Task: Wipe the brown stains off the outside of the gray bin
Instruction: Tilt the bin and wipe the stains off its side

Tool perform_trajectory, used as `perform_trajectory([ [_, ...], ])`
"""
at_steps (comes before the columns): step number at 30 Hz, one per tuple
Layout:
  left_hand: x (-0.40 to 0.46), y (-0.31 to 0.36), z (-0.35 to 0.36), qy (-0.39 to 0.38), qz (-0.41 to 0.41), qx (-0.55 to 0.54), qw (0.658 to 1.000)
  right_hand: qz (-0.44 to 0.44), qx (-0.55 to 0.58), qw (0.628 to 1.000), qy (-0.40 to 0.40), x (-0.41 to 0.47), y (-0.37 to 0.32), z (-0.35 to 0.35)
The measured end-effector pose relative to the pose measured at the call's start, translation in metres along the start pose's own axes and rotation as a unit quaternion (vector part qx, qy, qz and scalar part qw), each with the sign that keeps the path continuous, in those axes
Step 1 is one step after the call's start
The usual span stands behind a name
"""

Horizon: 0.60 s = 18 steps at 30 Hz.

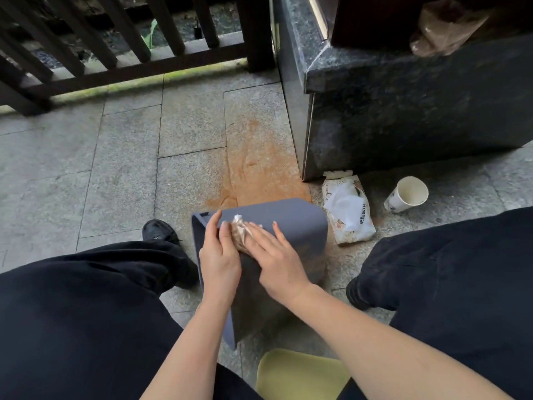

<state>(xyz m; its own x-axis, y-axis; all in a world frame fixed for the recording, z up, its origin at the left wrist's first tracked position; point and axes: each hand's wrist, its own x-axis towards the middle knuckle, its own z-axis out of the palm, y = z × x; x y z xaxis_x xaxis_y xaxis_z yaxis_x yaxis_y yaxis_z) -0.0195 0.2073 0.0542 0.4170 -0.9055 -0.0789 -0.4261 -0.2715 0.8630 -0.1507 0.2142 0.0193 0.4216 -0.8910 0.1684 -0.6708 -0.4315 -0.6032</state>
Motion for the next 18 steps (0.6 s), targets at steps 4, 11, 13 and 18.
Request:
perform_trajectory([
  [4, -0.003, -0.004, -0.003, 0.020, -0.013, 0.017, 1.000, 0.145, -0.032, 0.989, -0.019, -0.002, 0.045, -0.003],
  [11, -0.004, 0.009, 0.005, -0.016, -0.034, 0.036, 0.999, 0.366, -0.035, 0.930, -0.028, 0.006, 0.116, -0.025],
  [13, -0.008, 0.011, 0.003, -0.023, -0.045, 0.028, 0.998, 0.387, -0.038, 0.920, -0.050, 0.013, 0.110, -0.029],
  [18, -0.008, 0.008, -0.002, -0.027, -0.078, -0.002, 0.997, 0.259, 0.062, 0.964, -0.027, 0.017, 0.025, -0.015],
])
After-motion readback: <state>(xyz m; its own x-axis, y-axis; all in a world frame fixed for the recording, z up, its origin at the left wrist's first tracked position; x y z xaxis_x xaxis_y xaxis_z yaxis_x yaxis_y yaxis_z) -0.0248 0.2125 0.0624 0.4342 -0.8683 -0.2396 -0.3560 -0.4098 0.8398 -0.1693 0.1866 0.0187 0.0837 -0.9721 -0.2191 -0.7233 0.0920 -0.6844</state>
